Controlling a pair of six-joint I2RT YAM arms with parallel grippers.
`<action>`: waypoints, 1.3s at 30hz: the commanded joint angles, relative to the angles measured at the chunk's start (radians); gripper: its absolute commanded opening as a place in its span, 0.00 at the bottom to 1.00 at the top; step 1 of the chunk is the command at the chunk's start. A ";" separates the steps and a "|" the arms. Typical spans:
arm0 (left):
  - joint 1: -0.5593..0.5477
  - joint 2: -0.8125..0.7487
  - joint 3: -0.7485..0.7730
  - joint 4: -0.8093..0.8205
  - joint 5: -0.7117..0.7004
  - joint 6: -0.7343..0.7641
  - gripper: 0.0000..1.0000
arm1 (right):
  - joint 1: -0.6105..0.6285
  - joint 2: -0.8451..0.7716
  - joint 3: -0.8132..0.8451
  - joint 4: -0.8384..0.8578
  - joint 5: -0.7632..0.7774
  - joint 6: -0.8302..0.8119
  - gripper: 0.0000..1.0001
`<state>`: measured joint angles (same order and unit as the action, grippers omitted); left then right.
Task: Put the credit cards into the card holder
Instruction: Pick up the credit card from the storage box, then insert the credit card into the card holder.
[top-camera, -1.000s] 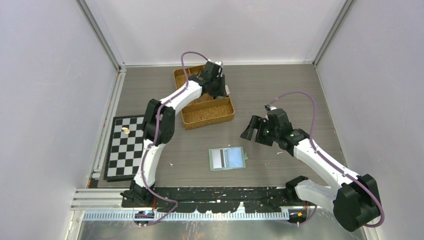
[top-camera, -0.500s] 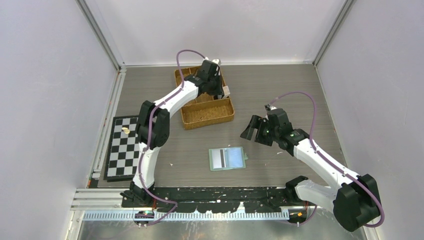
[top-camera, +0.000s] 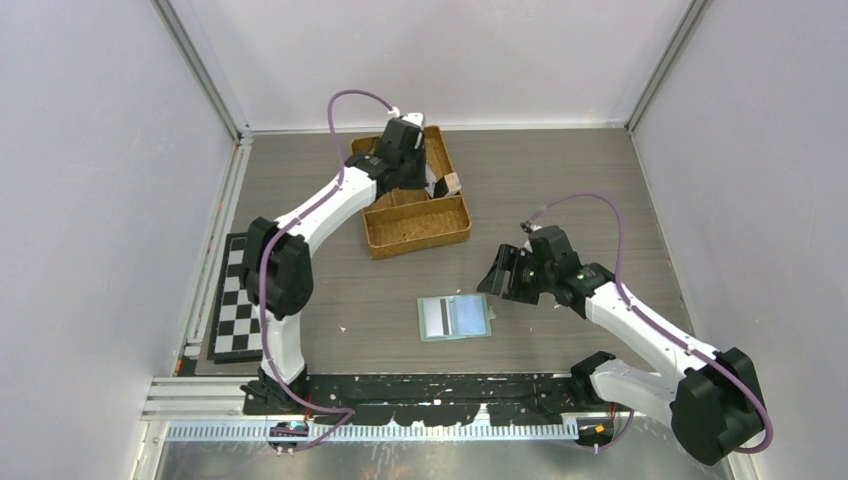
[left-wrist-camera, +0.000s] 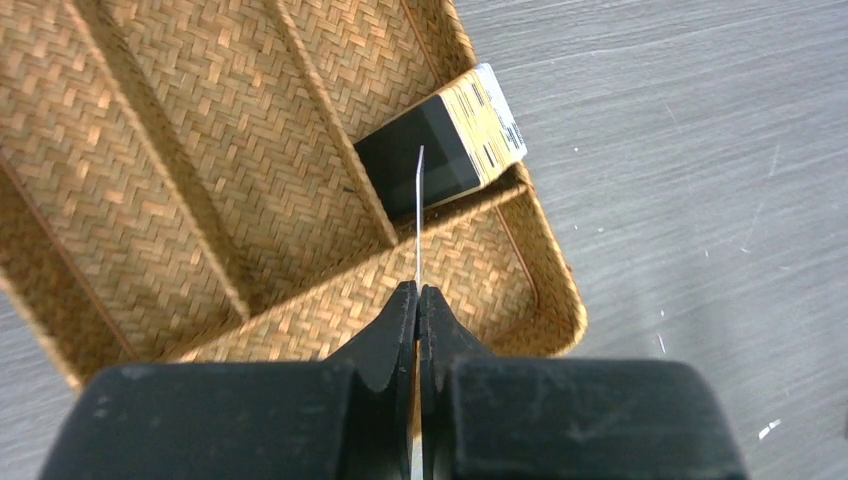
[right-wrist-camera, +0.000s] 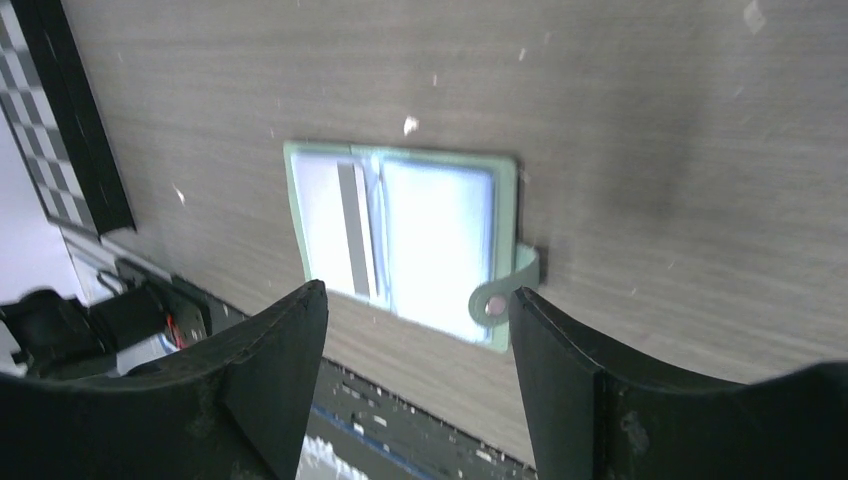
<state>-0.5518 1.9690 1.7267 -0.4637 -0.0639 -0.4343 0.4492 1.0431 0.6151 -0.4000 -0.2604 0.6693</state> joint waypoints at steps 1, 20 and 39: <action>0.000 -0.152 -0.073 0.080 -0.009 0.042 0.00 | 0.092 -0.029 -0.029 -0.040 -0.028 0.042 0.70; 0.082 -0.514 -0.350 -0.026 0.408 0.063 0.00 | 0.307 0.085 -0.079 0.071 0.176 0.193 0.56; 0.118 -0.566 -0.403 -0.057 0.497 0.096 0.00 | 0.317 0.147 -0.100 0.111 0.222 0.251 0.49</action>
<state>-0.4400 1.4525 1.3308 -0.5220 0.4061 -0.3573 0.7578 1.1984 0.5220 -0.3138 -0.0784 0.8974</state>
